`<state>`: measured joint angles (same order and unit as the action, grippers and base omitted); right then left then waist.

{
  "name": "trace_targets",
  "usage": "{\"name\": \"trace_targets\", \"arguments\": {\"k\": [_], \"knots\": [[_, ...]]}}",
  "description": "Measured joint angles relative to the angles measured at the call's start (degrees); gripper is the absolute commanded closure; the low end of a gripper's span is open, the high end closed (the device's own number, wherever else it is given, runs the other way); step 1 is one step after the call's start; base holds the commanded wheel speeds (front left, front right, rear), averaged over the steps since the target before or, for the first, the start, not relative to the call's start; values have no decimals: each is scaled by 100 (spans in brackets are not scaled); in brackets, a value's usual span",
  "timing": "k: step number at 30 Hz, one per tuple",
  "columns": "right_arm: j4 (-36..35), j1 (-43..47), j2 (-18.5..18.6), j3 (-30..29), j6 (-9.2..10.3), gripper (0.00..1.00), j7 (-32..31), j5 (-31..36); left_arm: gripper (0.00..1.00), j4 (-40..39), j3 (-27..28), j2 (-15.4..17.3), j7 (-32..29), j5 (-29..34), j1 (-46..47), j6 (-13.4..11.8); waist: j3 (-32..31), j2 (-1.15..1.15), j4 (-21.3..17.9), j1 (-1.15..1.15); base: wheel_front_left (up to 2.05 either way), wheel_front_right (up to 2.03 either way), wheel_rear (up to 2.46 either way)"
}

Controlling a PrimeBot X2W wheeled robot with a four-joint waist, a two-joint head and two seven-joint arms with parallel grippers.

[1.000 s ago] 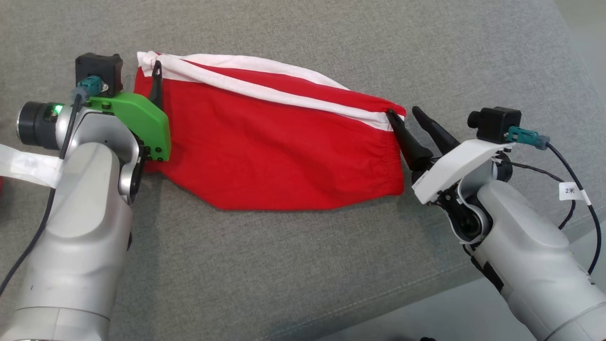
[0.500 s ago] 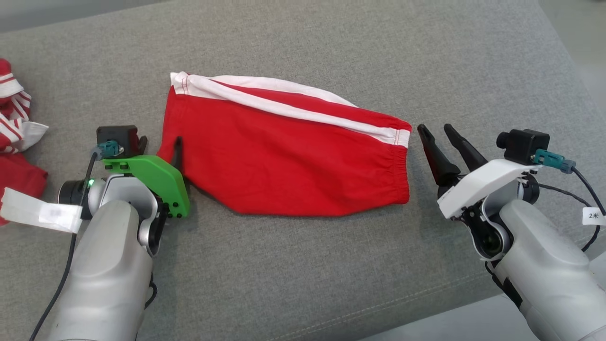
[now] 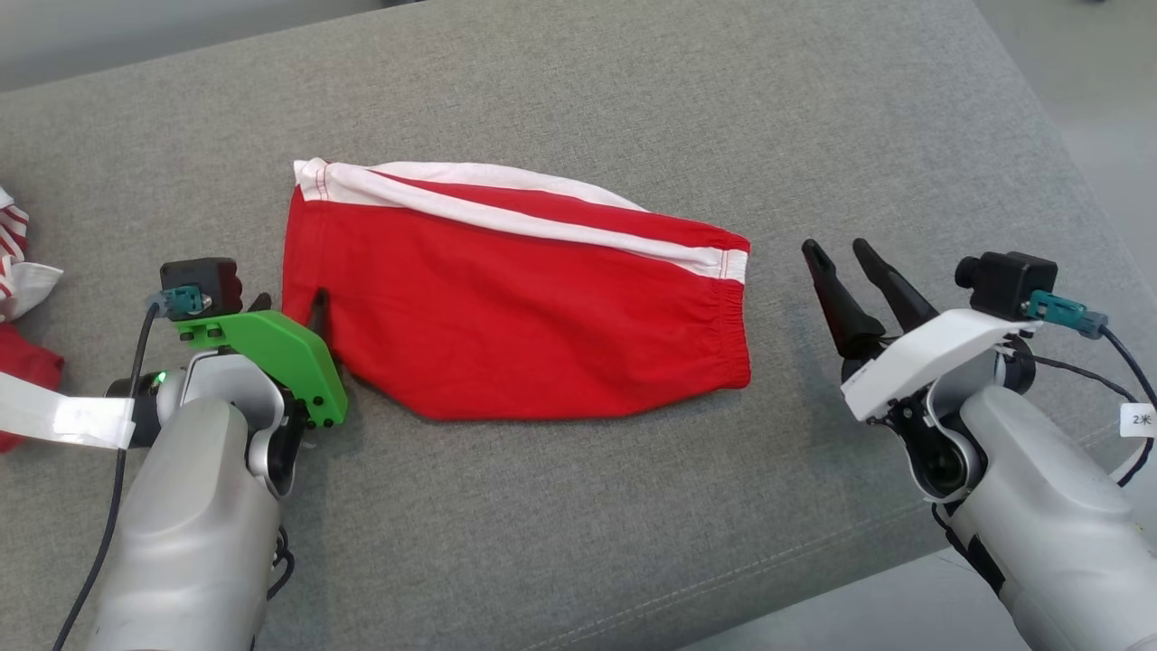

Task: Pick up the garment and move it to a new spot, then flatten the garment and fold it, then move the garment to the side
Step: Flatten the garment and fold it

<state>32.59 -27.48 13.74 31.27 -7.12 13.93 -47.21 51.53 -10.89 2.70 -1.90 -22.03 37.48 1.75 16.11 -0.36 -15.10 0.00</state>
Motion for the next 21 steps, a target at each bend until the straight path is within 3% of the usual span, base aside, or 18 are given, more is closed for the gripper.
{"name": "trace_targets", "arguments": {"k": [2, 11, 21], "knots": [[0, 42, 71, -54, 0, 0, 16, -2, 100, 12, -12, -1, -15, 0, 9, 29, -5, 0, -14, 0, 0, 0, 0], [10, 287, 91, -245, 0, 0, 26, -43, 100, 130, -174, -64, -26, -191, -13, 283, -126, 0, 75, 0, 0, 0, 0], [-67, 639, 108, -456, 0, 0, 42, -86, 100, -66, -286, -137, 532, -338, -576, 361, -388, 0, 398, 0, 0, 0, 0]]}}
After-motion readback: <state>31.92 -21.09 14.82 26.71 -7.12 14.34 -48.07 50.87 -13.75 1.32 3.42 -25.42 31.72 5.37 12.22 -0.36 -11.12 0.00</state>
